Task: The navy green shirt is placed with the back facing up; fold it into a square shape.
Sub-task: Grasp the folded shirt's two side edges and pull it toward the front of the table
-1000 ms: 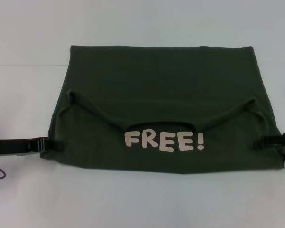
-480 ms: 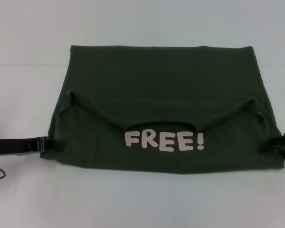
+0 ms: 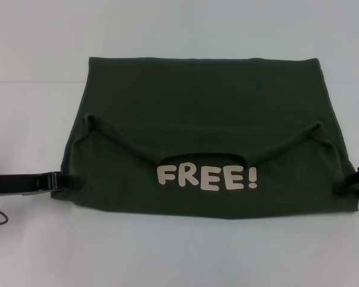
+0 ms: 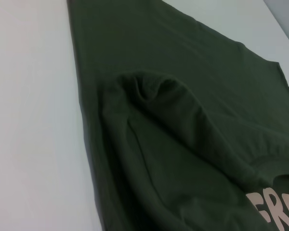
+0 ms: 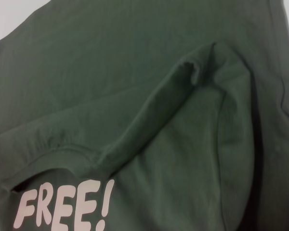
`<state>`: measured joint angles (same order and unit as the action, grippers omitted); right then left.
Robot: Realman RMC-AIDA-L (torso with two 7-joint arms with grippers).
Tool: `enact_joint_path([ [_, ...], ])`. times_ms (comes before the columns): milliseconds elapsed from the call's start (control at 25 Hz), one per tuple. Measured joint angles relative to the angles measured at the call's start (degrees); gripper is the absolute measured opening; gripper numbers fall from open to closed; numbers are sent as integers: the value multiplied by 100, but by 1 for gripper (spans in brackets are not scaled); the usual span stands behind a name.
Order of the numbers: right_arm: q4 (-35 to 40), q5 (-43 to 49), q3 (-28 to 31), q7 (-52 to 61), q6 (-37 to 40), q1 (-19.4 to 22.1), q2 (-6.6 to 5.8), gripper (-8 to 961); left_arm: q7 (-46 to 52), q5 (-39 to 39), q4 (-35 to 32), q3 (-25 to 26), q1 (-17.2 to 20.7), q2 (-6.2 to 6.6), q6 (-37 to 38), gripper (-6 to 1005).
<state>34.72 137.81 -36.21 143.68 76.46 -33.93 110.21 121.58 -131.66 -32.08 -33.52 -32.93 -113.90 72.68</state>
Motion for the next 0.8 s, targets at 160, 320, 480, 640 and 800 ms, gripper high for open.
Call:
enact_joint_path([
  [160, 0, 0, 0, -16, 11, -5, -3, 82, 12, 0, 0, -7, -3, 6, 0, 43],
  [320, 0, -1, -3, -73, 62, -13, -19, 52, 35, -4, 0, -20, -8, 21, 67, 43],
  [480, 10, -1, -103, -115, 255, -20, -75, 37, 60, -37, 0, -25, -20, 73, 277, 43],
  [640, 59, -1, -242, -179, 646, -1, -201, 38, 136, -75, 8, -86, -21, 191, 631, 43],
  [800, 83, 64, -476, -233, 1034, 25, -323, 39, 298, -311, -44, -88, -21, 280, 956, 43],
])
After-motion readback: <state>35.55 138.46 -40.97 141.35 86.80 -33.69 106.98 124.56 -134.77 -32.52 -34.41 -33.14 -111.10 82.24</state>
